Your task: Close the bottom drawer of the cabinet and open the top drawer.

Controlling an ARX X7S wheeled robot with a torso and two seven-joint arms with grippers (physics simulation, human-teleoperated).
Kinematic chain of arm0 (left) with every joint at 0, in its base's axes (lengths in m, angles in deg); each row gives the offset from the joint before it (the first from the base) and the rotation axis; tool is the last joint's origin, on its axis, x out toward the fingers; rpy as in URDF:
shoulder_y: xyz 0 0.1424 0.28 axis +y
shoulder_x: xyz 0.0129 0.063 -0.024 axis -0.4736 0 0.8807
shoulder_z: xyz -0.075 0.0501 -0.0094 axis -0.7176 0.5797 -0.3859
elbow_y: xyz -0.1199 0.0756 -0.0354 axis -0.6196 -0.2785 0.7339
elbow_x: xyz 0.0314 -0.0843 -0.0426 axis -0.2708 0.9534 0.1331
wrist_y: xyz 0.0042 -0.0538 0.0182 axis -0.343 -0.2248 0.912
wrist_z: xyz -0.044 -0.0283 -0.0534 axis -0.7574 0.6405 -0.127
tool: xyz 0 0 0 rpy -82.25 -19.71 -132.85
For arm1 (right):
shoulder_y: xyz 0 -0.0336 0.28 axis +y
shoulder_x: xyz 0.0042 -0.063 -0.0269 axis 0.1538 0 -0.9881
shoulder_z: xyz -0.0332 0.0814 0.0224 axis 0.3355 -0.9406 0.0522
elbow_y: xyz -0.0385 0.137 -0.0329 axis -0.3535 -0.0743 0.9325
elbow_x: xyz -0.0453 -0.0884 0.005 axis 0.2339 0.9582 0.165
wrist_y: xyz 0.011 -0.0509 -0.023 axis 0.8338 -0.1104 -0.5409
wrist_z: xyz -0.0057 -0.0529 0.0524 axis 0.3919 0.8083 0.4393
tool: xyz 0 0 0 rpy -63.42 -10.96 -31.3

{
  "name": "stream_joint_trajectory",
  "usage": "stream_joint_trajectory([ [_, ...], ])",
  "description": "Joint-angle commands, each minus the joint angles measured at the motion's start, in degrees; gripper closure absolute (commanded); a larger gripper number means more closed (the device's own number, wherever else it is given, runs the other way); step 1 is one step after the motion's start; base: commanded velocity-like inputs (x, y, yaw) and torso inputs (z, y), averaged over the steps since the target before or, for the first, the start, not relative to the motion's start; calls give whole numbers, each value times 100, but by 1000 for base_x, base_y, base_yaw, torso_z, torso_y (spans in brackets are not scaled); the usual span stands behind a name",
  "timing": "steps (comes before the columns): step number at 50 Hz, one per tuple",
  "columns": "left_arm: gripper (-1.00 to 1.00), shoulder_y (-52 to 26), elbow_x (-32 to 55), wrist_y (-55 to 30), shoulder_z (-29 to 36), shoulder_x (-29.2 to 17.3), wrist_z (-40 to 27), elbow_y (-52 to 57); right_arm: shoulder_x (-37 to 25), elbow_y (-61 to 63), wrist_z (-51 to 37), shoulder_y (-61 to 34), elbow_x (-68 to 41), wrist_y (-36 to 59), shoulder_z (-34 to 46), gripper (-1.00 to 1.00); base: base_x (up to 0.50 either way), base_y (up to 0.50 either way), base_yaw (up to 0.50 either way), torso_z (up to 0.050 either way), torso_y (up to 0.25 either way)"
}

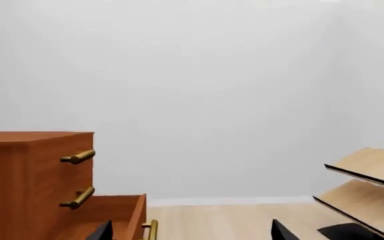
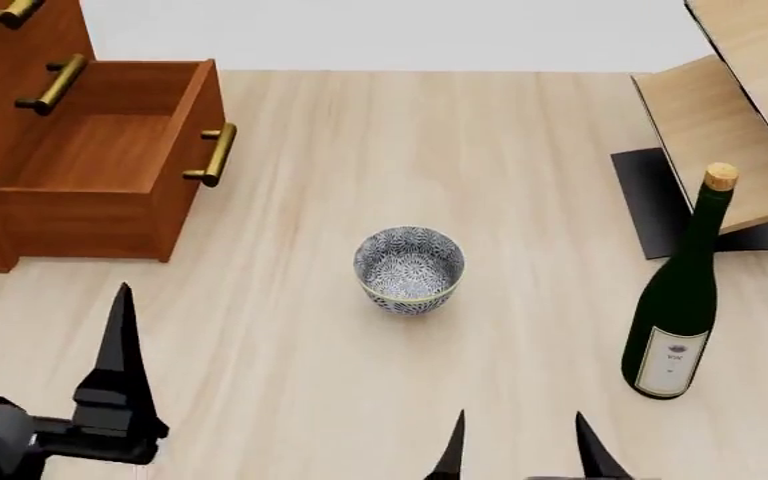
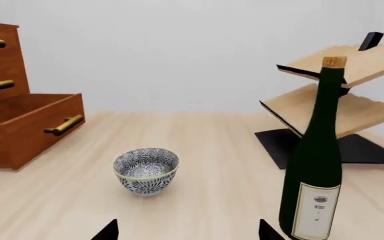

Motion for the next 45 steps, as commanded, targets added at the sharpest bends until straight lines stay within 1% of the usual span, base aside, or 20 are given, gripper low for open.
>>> stream_joint_trajectory([
  [1, -100, -965, 260, -982, -74, -189, -123, 1056, -106, 488, -139, -258, -100, 578, 6, -100, 0, 0, 0, 50, 0],
  [6, -100, -1379, 313, -1183, -122, -276, -146, 1327, -143, 741, -167, -379, -187, 810, -7, -100, 0, 0, 0, 50, 0],
  [11, -100, -1835, 662, -1623, -267, -367, -96, 1721, -170, 920, -190, -469, -230, 1019, 41, -100, 0, 0, 0, 50, 0],
  [12, -100, -2290, 755, -1933, -384, -450, -153, 1939, -156, 925, -190, -526, -263, 1102, 52, -100, 0, 0, 0, 50, 0],
  [15, -100, -2626, 923, -2207, -522, -471, -208, 2069, -169, 977, -213, -565, -284, 1187, 65, -100, 0, 0, 0, 50, 0],
  [25, -100, -3615, 1236, -2875, -698, -574, -349, 2305, -189, 1050, -245, -725, -423, 1361, 53, -100, 0, 0, 0, 50, 0],
  [28, -100, -3788, 1137, -2922, -638, -675, -398, 2375, -176, 1076, -247, -762, -530, 1413, -2, -100, 0, 0, 0, 50, 0],
  [34, -100, -4040, 1196, -3264, -685, -728, -549, 2513, -222, 1142, -303, -847, -533, 1547, 4, -100, 0, 0, 0, 42, 0],
  [36, -100, -4084, 1327, -3417, -783, -674, -593, 2546, -225, 1163, -306, -856, -562, 1553, -3, -100, 0, 0, 0, 4, 0],
  [45, -100, -4047, 1304, -3378, -704, -711, -640, 2580, -255, 1199, -280, -810, -663, 1477, 14, -100, 0, 0, 0, 0, 0],
])
